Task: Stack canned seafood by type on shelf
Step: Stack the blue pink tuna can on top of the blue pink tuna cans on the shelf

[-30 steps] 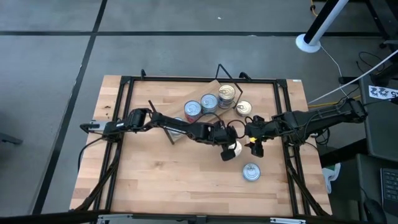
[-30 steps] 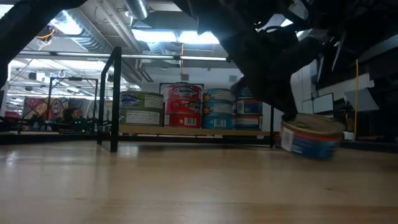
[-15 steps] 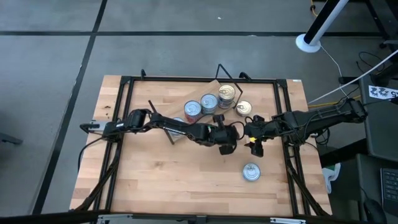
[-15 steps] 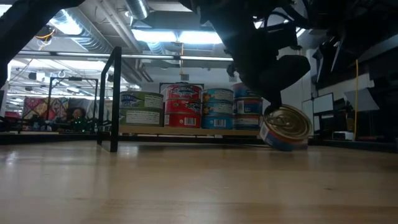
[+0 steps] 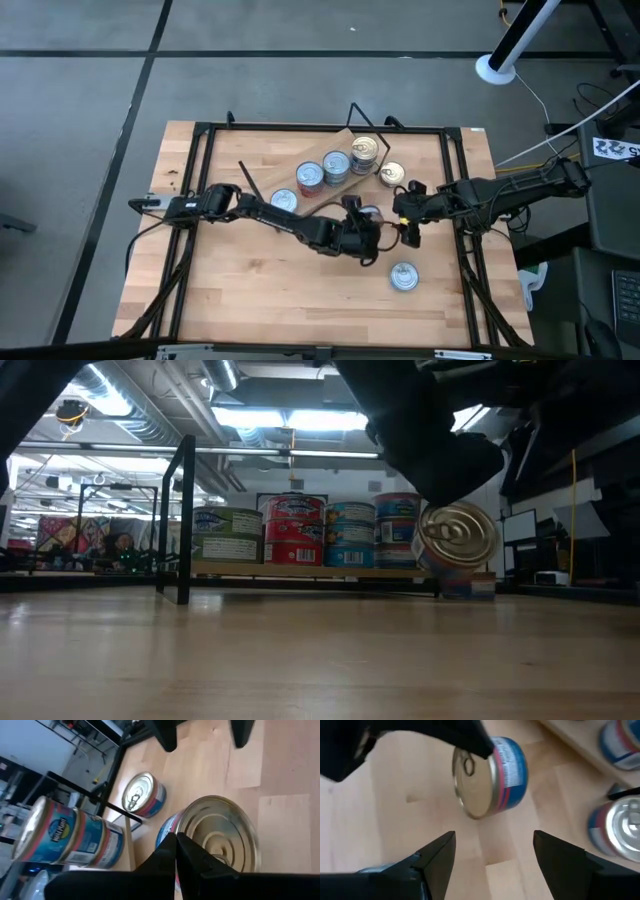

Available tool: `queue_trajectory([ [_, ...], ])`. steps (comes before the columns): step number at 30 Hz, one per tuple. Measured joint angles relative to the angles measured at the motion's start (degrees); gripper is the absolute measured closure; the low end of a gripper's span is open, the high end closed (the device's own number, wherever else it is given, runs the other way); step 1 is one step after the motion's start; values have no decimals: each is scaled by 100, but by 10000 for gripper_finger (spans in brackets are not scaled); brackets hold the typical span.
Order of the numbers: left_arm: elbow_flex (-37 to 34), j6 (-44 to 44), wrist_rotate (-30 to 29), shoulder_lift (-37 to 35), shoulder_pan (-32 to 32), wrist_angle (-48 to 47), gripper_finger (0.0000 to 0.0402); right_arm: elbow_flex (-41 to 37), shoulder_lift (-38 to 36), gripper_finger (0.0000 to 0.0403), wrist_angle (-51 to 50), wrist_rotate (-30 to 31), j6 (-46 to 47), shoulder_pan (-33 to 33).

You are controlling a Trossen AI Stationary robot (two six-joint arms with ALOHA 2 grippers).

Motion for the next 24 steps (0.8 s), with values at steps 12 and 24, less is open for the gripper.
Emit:
queue_trajectory([
  [12,-13,140,-148,232,-62,16,401,0,2,137,9,183,-24,2],
  [24,-13,460,-139,295,-209,5,401,0,2,137,7,193,-27,2],
])
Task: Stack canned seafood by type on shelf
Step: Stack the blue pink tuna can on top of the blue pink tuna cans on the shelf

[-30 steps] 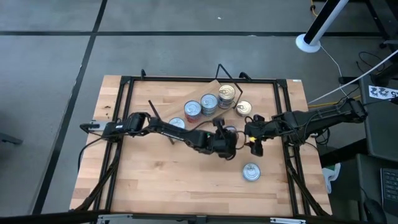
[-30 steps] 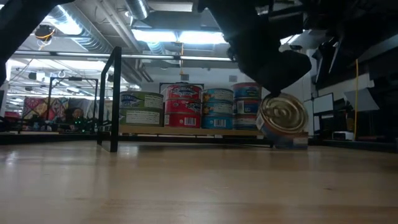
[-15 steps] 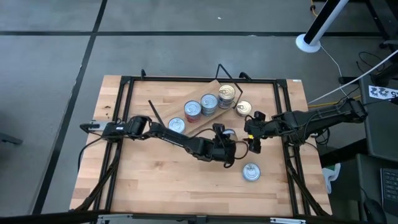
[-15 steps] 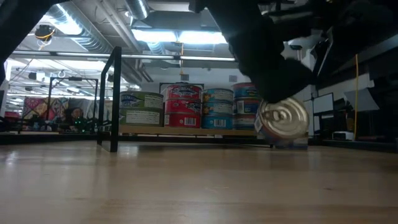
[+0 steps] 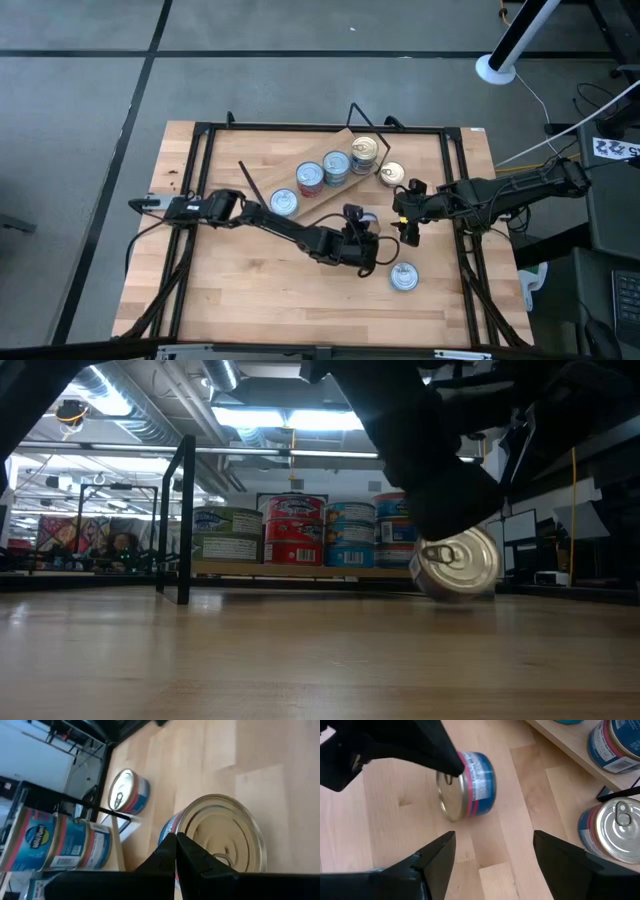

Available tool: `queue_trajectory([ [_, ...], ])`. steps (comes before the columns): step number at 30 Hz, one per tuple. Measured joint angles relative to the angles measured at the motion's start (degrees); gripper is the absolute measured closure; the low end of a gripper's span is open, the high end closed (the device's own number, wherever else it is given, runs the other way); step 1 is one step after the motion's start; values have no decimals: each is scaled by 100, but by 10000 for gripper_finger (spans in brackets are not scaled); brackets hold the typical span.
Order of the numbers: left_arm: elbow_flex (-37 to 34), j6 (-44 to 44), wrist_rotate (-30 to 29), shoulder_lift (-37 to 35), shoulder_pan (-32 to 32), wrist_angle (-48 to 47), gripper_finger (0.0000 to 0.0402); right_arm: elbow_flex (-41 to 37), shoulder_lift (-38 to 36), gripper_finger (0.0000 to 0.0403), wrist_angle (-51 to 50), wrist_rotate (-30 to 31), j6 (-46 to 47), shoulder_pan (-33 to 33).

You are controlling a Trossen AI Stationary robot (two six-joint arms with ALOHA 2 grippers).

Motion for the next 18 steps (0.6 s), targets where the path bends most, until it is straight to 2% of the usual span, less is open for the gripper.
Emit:
queue_trajectory([
  [9,0,113,705,-7,-8,5,395,0,0,137,0,0,-2,0],
  [18,0,109,805,-4,-50,-39,317,0,0,137,-2,-64,-2,0],
])
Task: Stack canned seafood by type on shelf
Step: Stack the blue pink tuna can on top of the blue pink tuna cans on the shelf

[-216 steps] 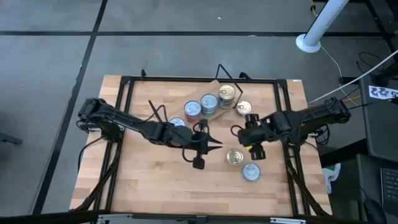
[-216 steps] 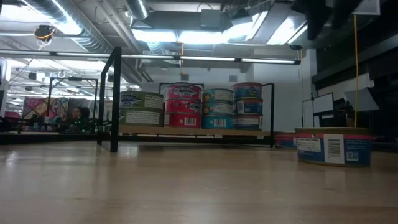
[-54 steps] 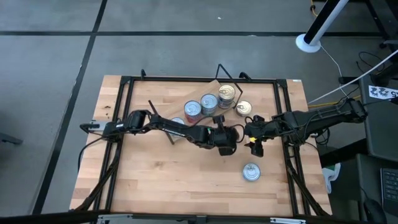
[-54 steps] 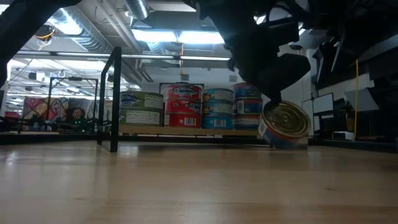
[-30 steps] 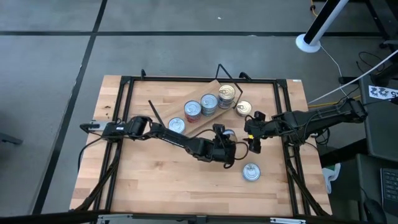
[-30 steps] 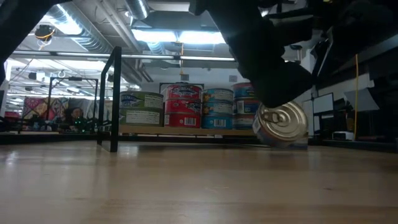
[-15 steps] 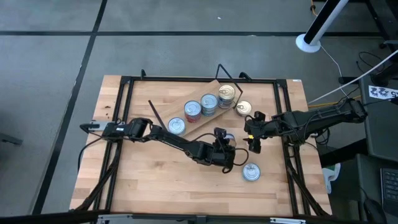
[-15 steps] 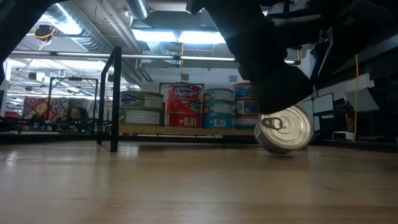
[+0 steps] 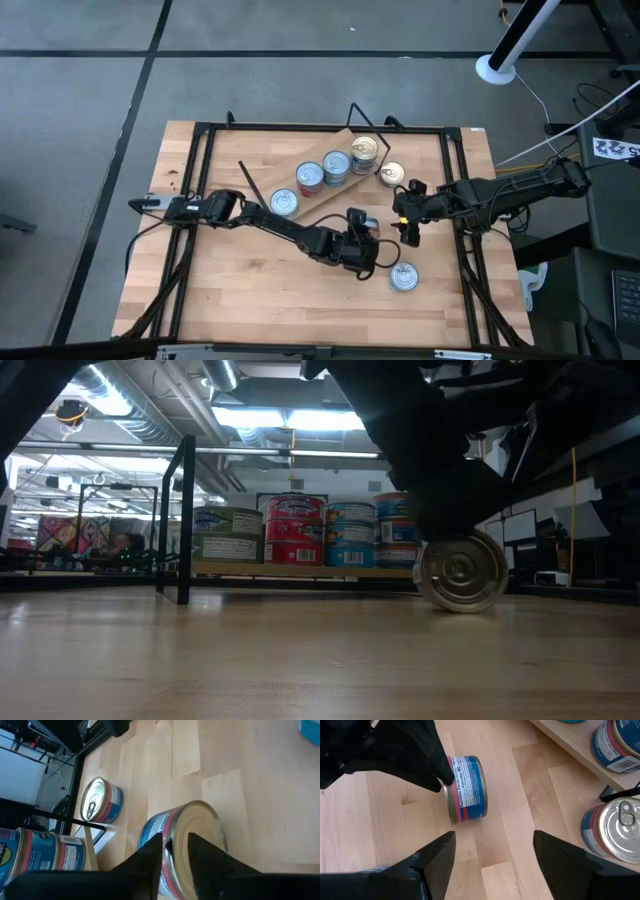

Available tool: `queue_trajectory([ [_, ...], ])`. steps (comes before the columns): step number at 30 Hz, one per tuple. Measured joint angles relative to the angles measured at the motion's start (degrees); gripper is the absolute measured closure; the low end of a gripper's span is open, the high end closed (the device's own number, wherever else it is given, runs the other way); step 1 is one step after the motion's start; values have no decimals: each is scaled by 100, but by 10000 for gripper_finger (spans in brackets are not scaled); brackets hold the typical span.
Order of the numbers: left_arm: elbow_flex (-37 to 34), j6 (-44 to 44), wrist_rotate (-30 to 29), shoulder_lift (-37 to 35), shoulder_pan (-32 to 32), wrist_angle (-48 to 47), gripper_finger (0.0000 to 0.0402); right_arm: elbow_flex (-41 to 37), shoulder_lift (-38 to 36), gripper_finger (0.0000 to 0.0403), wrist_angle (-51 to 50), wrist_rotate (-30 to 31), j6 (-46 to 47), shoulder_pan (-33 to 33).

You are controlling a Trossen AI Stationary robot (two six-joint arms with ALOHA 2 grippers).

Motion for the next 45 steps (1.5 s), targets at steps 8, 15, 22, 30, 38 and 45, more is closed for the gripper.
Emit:
queue_trajectory([
  [8,42,-277,2,-22,-19,42,267,0,0,137,5,-97,0,0],
  [15,46,-260,0,-31,-14,42,238,0,0,137,8,11,-2,0],
  [22,52,-672,-1,-253,-54,36,231,0,0,137,17,14,-2,0],
  [30,59,-1372,136,-442,56,-33,231,0,0,137,322,15,-2,0],
  [38,59,-1976,173,-455,267,-245,216,0,0,137,341,18,-2,0],
  [45,59,-2342,170,-502,425,-323,183,0,0,137,328,17,-2,0],
])
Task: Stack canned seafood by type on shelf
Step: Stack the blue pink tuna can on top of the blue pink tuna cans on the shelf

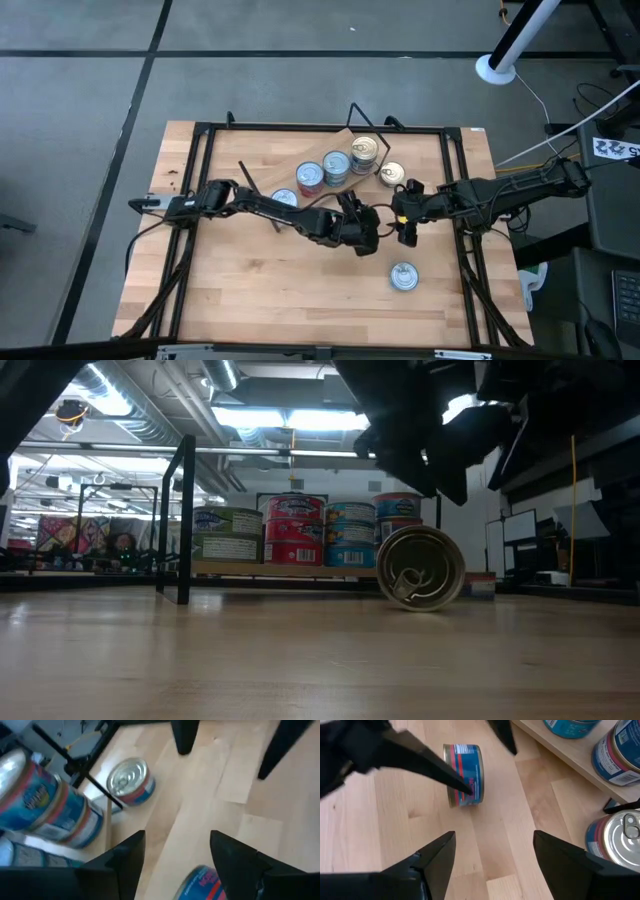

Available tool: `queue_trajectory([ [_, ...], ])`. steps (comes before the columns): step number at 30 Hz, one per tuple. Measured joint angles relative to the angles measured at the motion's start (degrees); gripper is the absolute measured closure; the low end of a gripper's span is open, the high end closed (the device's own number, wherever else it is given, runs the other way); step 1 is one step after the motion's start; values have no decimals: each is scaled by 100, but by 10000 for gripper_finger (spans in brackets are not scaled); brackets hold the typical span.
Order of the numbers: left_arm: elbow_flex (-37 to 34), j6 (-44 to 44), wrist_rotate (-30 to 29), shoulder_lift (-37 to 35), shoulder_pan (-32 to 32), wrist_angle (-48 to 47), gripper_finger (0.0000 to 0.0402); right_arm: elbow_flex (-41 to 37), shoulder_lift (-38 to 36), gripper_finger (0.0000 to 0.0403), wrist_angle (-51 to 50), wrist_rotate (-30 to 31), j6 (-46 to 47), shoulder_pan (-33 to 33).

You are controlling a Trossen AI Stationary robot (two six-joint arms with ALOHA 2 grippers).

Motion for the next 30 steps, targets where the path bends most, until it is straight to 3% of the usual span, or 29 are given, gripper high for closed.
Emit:
queue_trajectory([
  [6,4,563,330,-343,-64,-332,187,0,0,137,-41,-3,0,0],
  [14,13,869,3354,-1002,456,-1123,188,0,-2,137,-32,-6,0,0],
  [25,13,1003,3435,-1007,862,-1212,187,-2,-2,137,-34,-8,0,0],
  [30,13,780,3449,-1002,886,-1216,161,-1,-2,137,-31,-8,0,0],
])
